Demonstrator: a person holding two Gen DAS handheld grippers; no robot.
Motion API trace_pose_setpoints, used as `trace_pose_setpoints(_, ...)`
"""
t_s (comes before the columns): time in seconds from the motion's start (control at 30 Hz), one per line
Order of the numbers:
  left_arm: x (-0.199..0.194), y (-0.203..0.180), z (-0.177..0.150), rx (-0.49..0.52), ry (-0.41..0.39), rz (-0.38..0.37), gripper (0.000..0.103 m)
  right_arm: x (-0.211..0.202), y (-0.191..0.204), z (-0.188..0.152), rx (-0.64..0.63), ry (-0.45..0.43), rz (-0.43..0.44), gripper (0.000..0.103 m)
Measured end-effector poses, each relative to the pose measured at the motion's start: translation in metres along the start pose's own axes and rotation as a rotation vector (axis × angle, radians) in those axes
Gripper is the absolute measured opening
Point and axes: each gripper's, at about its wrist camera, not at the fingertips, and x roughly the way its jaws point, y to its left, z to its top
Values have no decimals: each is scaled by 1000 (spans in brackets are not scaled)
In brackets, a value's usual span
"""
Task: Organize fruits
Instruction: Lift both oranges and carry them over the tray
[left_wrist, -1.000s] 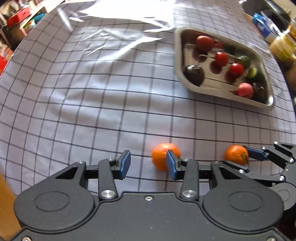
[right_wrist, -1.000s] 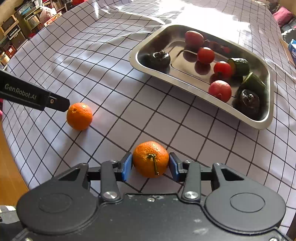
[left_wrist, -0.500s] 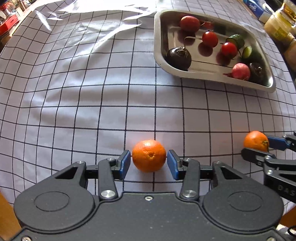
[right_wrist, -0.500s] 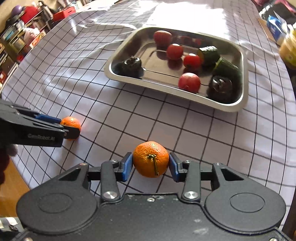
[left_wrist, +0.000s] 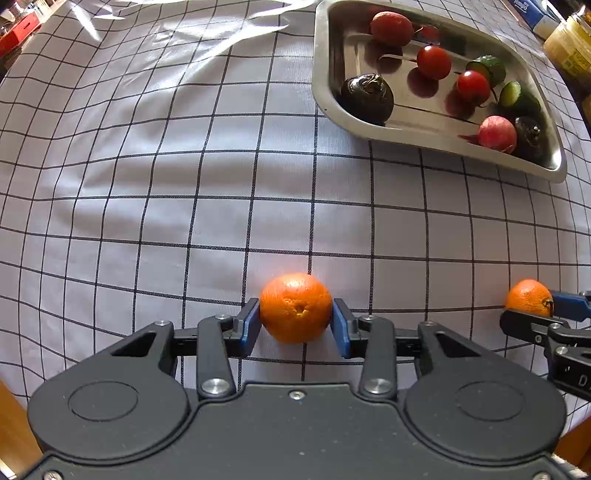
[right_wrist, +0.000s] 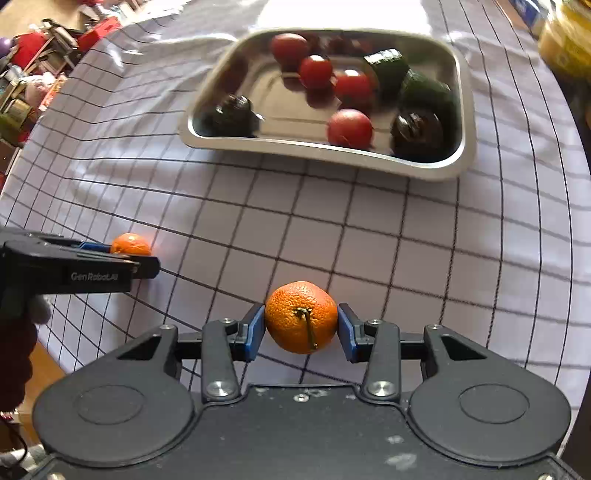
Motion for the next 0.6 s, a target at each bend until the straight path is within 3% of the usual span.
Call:
trace_pose_setpoints(0.33,-13,-12,37,31,112,-85,48,-2,-28,27,107,149,50,43)
trace_pose_setpoints(0.6,-47,-30,95,75,53,-117,48,-22,-40,76,115,137,74,43)
